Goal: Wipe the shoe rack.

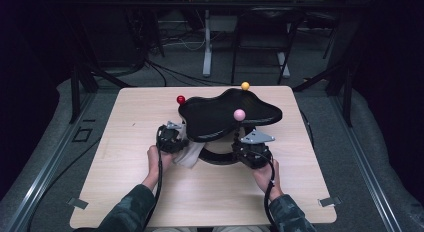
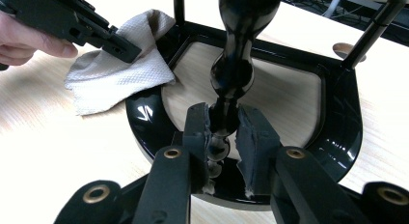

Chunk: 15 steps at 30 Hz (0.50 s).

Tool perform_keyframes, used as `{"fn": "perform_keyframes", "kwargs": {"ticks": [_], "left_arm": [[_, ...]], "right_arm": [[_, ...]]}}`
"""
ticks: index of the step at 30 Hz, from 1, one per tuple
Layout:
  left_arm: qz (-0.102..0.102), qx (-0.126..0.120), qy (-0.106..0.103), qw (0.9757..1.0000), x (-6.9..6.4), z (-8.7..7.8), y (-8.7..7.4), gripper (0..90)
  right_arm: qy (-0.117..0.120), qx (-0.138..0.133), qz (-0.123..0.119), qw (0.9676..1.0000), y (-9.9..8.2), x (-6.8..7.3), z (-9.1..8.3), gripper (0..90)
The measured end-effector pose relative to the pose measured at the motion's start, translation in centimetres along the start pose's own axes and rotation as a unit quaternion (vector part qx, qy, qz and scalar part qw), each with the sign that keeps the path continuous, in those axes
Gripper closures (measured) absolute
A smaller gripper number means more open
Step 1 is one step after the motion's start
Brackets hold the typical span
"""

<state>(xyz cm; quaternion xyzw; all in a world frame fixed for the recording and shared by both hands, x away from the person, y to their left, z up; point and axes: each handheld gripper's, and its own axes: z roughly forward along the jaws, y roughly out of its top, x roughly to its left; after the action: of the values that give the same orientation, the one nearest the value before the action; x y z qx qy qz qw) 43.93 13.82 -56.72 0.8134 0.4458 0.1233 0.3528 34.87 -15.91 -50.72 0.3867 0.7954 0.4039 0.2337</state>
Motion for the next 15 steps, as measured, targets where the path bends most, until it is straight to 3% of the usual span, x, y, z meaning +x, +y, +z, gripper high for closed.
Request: {"fn": "perform_keyframes", "kwargs": {"ticks": [7, 15], "left_arm": [[-0.007, -0.01, -0.002, 0.9999, -0.43, 0.13, -0.22, 81.9], [-0.002, -0.007, -0.002, 1.0, -0.94, -0.21, -0.61, 81.9]], "right_arm": [[0.0, 0.0, 0.002, 1.0, 0.12, 0.13, 0.2, 74.8], [-0.003, -0.003, 0.003, 1.0, 0.2, 0.32, 0.37, 74.8]]}}
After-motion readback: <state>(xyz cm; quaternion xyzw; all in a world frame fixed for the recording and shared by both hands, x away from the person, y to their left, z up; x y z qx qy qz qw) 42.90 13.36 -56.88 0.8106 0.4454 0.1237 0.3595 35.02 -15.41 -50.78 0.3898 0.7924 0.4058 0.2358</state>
